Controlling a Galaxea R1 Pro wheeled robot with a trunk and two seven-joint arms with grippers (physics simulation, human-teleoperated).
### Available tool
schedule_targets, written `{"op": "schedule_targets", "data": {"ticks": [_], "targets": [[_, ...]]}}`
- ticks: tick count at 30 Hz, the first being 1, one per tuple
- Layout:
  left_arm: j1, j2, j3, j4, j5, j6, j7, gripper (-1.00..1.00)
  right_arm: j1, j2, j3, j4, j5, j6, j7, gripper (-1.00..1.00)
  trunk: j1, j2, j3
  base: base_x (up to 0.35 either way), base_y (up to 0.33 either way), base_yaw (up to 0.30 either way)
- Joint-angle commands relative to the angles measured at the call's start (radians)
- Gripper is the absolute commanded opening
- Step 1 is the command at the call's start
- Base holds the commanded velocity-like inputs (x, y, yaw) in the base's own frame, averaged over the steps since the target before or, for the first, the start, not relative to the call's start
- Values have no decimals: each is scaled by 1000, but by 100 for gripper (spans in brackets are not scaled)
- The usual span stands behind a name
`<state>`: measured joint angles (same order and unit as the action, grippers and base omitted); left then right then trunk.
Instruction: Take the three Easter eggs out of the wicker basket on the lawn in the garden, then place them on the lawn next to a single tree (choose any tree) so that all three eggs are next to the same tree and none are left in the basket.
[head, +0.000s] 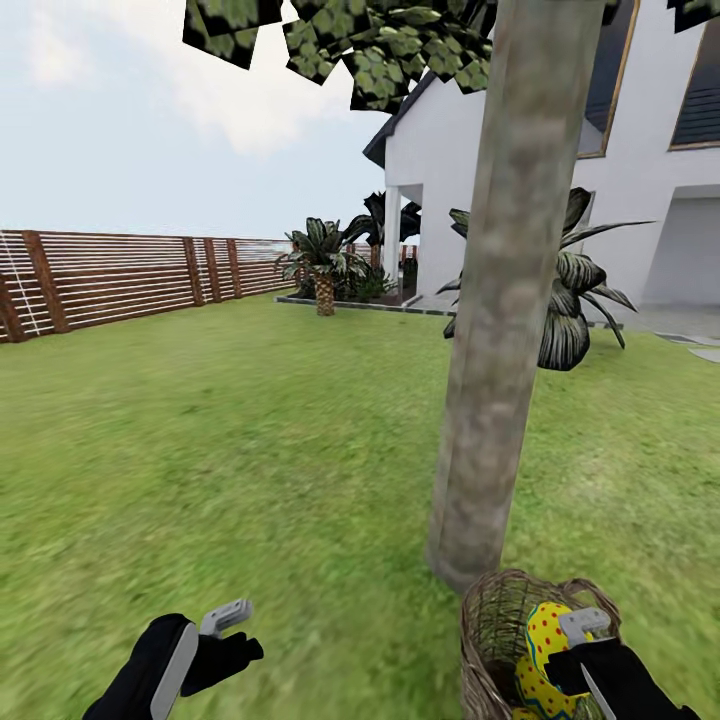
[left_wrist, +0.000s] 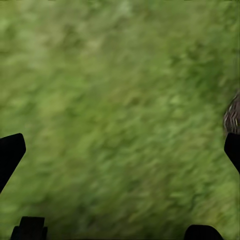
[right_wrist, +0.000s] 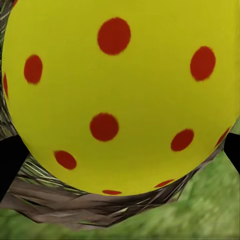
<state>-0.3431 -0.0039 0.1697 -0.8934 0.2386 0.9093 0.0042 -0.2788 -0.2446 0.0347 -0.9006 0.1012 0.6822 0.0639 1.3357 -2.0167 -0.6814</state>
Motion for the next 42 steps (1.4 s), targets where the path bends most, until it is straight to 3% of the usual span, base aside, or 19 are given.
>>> {"op": "schedule_targets", "data": {"ticks": [1, 42], "targets": [[-1, -1, 2, -1, 3, 5, 0, 100, 0, -1, 2, -1, 11, 5, 7, -100, -4, 7, 2, -1, 0, 0], [-1, -1, 2, -1, 4, 3, 1, 100, 0, 1, 7, -1, 15, 5, 7, -100, -161, 294, 131, -24, 0, 0]]}}
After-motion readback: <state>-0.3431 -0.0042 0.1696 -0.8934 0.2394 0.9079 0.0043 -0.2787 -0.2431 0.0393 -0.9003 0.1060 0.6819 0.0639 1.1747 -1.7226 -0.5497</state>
